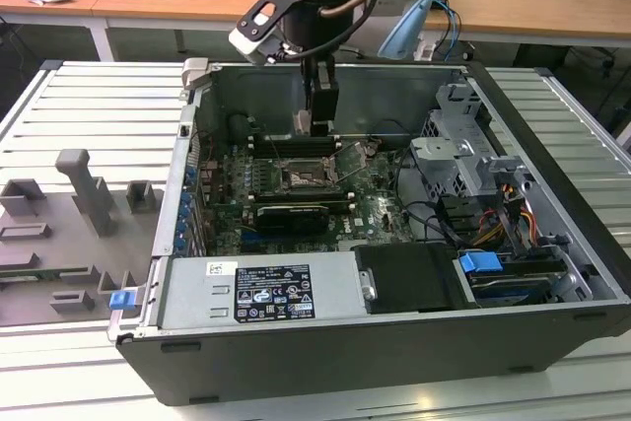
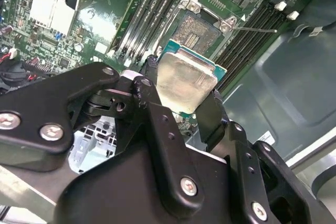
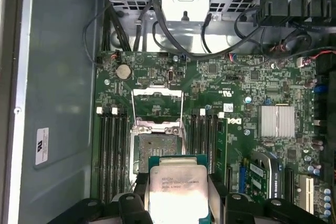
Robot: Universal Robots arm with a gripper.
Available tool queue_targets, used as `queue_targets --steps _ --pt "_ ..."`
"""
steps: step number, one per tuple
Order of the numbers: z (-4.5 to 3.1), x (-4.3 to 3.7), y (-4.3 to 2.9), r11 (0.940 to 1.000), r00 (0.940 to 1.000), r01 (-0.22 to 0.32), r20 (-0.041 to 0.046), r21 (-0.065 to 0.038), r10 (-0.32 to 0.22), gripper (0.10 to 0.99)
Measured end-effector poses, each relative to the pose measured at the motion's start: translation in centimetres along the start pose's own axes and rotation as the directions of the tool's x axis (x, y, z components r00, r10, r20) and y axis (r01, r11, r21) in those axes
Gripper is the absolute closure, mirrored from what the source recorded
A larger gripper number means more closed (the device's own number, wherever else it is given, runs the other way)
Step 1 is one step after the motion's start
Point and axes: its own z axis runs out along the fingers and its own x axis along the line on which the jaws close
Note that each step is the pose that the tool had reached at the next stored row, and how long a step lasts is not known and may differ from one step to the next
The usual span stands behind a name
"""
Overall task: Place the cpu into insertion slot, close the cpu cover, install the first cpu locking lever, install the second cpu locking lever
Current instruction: 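Place the cpu into insertion slot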
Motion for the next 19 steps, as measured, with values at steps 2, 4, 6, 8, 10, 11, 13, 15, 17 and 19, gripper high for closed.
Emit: queue_targets --steps 2,4,6,8,10,11,13,15,17,19 --pt "0.37 0.01 -0.02 1.0 1.0 -0.001 0.0001 0.0 0.001 0.553" --pt "0.77 0.04 -0.06 1.0 1.0 -0.002 0.0 0.0 0.002 0.553" --pt "1.48 0.08 -0.1 1.0 1.0 -0.001 0.0001 0.0 0.001 0.553" --pt "1.86 0.1 -0.13 1.0 1.0 -0.002 0.0002 0.0 0.002 0.553" --pt "2.3 0.13 -0.16 1.0 1.0 -0.002 0.0001 0.0 0.002 0.553" --pt "2.59 0.14 -0.18 1.0 1.0 -0.002 0.0002 0.0 0.002 0.553" --pt "2.95 0.18 -0.2 1.0 1.0 -0.002 0.0003 0.001 0.002 0.553" --pt "3.35 0.18 -0.23 1.0 1.0 -0.002 0.0002 0.001 0.002 0.553" --pt "3.8 0.17 -0.26 1.0 1.0 -0.003 -0.0006 0.0 0.003 0.553" --pt "4.52 0.19 -0.31 1.0 1.0 -0.003 0.001 0.001 0.003 0.553"
